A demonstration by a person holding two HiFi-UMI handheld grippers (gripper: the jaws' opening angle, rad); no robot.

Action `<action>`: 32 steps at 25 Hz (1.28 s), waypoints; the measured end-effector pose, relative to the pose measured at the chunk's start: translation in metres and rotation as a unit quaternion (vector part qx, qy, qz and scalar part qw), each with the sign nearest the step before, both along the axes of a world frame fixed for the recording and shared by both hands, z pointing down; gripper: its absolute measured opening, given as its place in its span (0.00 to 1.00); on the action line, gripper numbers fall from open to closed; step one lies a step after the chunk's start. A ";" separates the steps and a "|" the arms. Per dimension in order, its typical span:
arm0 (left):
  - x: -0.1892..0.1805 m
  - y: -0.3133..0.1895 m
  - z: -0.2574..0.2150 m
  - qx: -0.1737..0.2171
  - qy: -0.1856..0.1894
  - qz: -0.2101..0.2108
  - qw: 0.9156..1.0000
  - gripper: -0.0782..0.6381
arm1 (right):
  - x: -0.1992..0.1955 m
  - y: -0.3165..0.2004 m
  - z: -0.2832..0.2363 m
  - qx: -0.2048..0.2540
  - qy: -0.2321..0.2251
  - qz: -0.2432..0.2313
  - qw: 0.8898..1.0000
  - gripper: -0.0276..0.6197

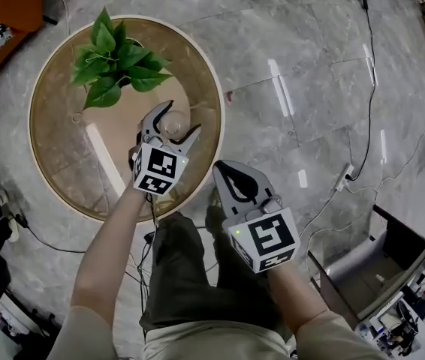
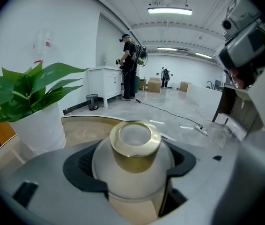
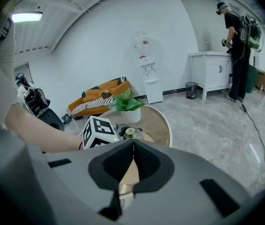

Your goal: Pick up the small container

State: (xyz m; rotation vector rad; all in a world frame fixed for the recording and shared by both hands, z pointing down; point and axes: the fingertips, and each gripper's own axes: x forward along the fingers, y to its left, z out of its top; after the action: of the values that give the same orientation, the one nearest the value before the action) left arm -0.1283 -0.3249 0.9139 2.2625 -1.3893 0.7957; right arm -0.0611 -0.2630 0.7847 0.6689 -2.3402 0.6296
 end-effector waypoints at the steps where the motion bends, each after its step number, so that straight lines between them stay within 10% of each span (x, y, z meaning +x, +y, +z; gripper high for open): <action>1: 0.002 0.002 0.000 -0.005 -0.004 0.012 1.000 0.58 | 0.002 -0.001 0.000 0.001 0.004 0.002 1.000 0.04; 12: 0.003 0.040 -0.095 -0.020 -0.016 0.074 0.997 0.58 | 0.009 0.007 -0.067 0.000 -0.001 0.014 1.000 0.04; 32: -0.013 0.129 -0.442 0.048 -0.016 0.027 0.998 0.58 | 0.019 0.051 -0.413 0.166 -0.066 -0.014 0.984 0.04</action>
State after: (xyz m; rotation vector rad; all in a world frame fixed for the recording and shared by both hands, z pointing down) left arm -0.1418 -0.1958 0.4718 2.3790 -1.4156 0.8016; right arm -0.0420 -0.2125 0.3716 0.7578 -2.6028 0.2776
